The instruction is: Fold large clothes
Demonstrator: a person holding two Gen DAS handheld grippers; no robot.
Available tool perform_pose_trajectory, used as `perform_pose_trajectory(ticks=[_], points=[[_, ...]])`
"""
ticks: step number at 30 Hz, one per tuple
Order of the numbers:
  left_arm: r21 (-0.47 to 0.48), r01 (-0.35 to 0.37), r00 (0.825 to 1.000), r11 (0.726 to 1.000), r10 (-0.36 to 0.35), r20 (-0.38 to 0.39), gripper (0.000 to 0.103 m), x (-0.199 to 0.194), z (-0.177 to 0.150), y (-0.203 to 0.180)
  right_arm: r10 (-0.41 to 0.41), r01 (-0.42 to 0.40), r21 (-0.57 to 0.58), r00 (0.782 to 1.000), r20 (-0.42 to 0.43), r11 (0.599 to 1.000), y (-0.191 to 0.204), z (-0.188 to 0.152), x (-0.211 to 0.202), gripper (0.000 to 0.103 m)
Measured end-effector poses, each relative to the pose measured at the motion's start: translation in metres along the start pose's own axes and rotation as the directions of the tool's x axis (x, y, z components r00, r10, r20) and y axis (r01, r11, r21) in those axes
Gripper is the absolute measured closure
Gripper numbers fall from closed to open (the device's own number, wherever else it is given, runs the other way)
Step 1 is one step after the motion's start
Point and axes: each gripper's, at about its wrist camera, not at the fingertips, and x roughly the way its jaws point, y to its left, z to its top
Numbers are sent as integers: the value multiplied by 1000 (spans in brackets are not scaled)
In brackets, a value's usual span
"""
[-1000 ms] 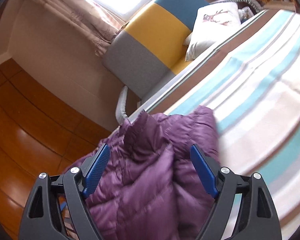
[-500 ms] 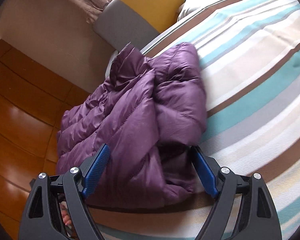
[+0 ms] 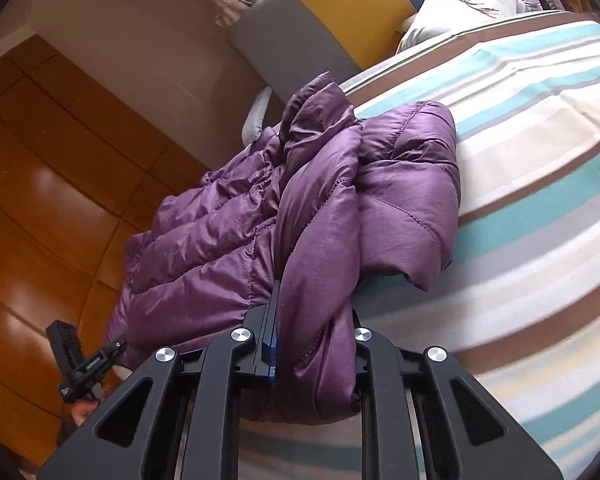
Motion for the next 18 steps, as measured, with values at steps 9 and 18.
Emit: perform_pose_trajectory(ticks=[9,18], points=[[41,11,999,999,-10,-32,46,-17,-37,-9,-22,21,-11,999,-37,1000,-8,-29,-35,79],[11,-177,973,984,173,154,22,-74,-19,0,-159,177,-139,978,135,974,14,-4,-68,42]])
